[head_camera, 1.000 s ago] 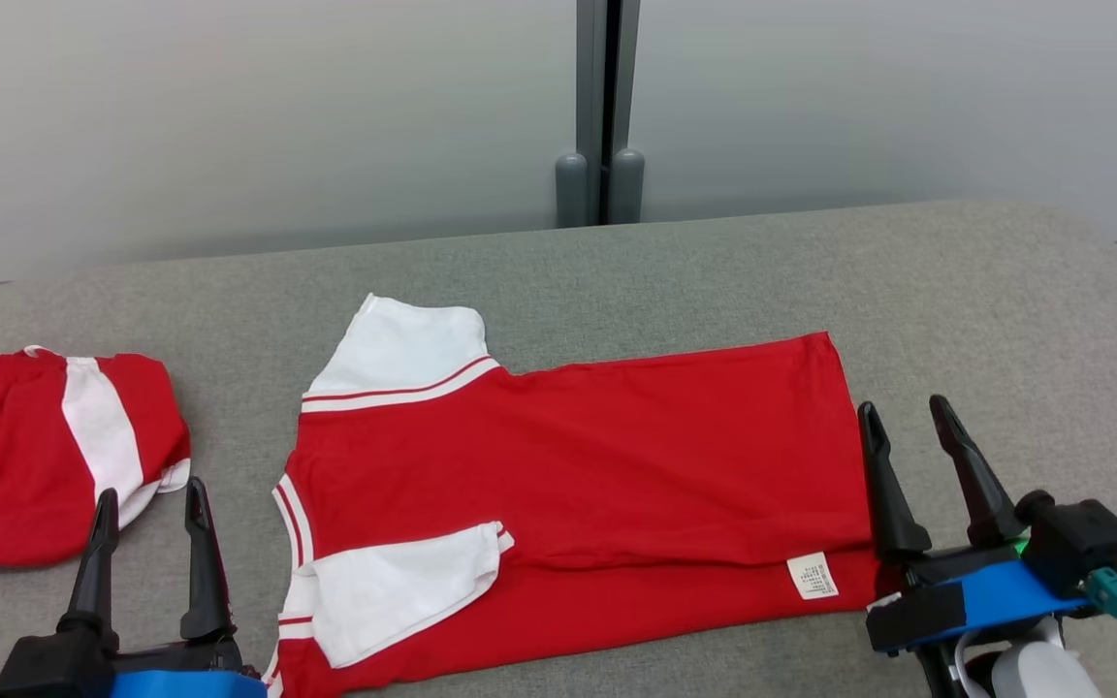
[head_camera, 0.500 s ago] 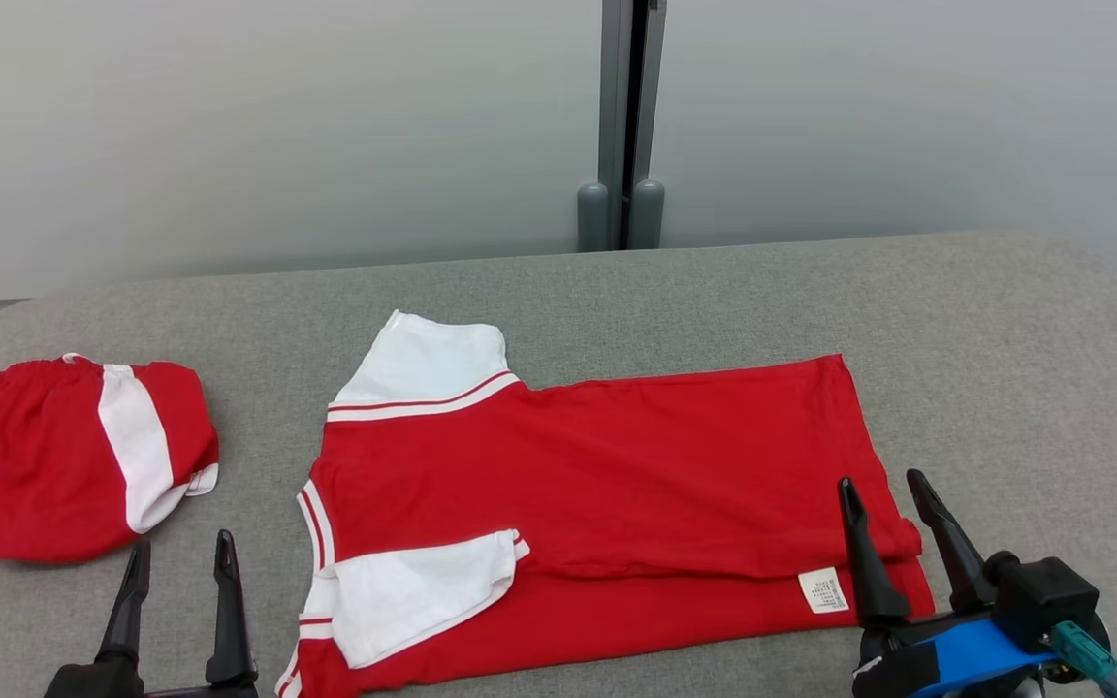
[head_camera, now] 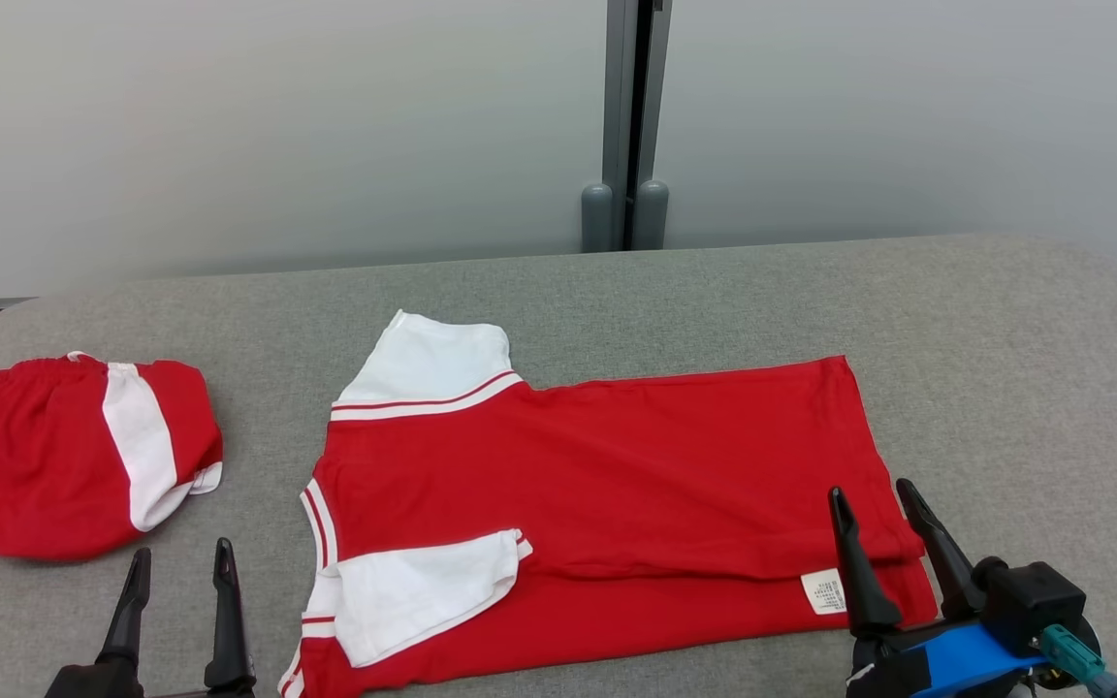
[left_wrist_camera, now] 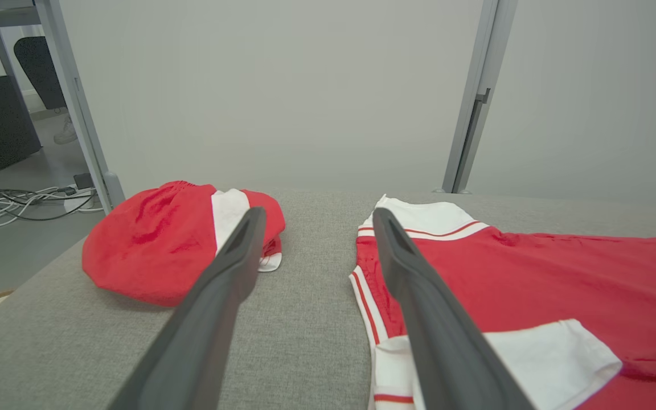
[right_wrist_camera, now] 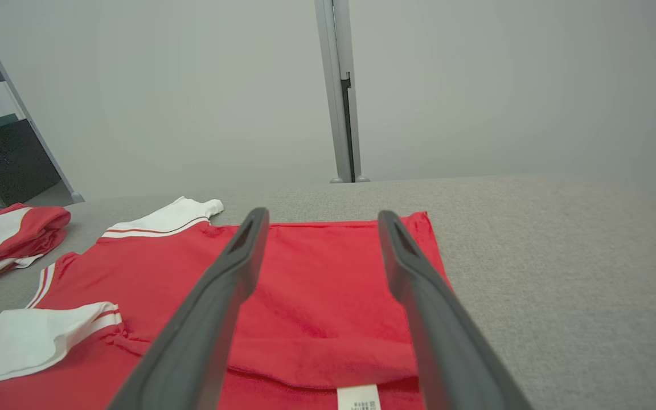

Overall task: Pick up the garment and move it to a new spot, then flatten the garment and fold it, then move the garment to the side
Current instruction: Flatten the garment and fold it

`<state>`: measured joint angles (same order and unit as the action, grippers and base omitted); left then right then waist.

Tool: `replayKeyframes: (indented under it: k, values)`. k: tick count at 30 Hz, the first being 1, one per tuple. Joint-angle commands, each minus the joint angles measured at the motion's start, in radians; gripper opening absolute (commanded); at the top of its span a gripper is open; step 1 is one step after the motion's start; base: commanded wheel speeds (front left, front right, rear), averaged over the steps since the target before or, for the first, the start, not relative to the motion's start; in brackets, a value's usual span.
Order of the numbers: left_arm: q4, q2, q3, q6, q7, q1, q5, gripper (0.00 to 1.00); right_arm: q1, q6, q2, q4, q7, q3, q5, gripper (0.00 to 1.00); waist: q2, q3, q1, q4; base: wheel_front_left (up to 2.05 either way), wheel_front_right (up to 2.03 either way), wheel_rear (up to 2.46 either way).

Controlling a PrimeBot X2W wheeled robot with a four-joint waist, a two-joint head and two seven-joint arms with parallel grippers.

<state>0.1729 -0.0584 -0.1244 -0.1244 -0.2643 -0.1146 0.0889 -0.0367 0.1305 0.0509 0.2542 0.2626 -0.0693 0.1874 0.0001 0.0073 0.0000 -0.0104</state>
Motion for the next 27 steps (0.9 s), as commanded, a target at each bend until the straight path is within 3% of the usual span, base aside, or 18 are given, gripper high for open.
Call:
replayKeyframes:
  k: [1,9,13,17,27]
  values:
    - [0.003,-0.006,-0.005,-0.007,0.0,0.018,-0.001,1.0,0.007,0.0,-0.001,0.003,0.003,0.001,0.002,1.0,-0.0001,0.001,0.0,0.0,0.0,0.0,0.0]
    - [0.044,-0.05,0.025,-0.009,0.0,0.124,0.021,1.0,-0.113,0.0,-0.001,0.035,0.003,0.005,-0.006,1.0,-0.0001,0.044,0.0,-0.012,0.0,0.0,0.0]
    - [0.084,-0.121,0.08,-0.009,0.0,0.249,0.05,1.0,-0.234,0.0,0.004,0.104,0.003,0.002,-0.023,1.0,-0.0001,0.095,0.0,-0.022,0.0,0.0,0.0]
    - [0.175,-0.202,0.164,-0.007,0.0,0.439,0.14,1.0,-0.426,0.0,0.036,0.235,-0.046,-0.012,-0.037,1.0,-0.0001,0.171,0.0,-0.039,0.0,0.0,0.0]
    - [0.372,-0.366,0.373,-0.006,0.08,0.794,0.346,1.0,-0.721,0.0,0.078,0.403,-0.172,-0.096,-0.028,1.0,-0.0001,0.346,0.0,-0.094,0.0,0.0,0.0]
